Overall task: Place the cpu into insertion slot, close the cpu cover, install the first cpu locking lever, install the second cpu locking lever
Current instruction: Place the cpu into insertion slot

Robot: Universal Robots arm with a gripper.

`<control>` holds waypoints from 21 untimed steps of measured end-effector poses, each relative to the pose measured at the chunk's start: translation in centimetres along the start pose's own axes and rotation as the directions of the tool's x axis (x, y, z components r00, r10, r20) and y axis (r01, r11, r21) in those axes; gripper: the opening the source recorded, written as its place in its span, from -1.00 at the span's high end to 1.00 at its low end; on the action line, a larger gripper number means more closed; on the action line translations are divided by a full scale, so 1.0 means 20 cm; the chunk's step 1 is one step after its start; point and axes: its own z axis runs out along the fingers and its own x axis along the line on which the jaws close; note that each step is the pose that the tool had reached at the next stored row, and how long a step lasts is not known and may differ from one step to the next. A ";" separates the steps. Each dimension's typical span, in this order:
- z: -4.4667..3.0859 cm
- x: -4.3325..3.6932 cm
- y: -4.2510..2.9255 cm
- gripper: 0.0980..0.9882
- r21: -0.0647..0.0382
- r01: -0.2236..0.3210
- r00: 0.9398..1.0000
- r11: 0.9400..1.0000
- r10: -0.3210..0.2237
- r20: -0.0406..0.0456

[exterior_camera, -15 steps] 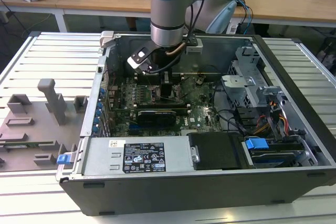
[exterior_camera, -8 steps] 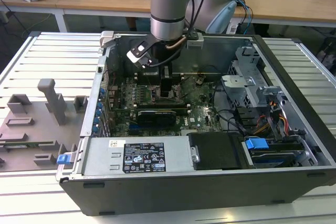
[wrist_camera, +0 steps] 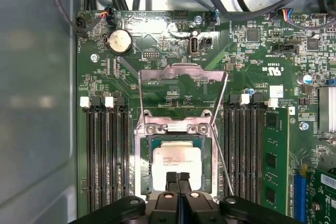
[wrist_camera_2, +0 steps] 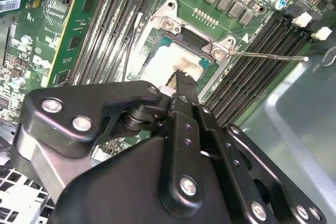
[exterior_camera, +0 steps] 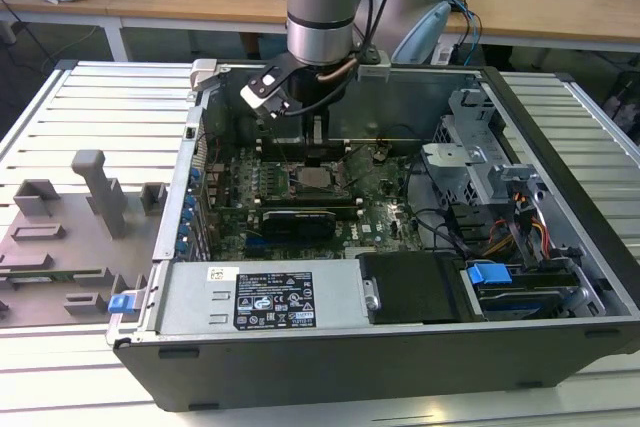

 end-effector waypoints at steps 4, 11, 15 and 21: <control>-0.018 -0.001 0.000 0.98 0.000 0.000 1.000 1.000 0.000 0.000; -0.030 -0.047 0.001 0.98 0.000 0.000 1.000 1.000 0.000 0.000; -0.078 -0.055 0.002 0.98 0.000 0.000 1.000 1.000 0.000 0.000; -0.146 -0.057 0.003 0.98 0.000 0.000 1.000 1.000 0.000 0.000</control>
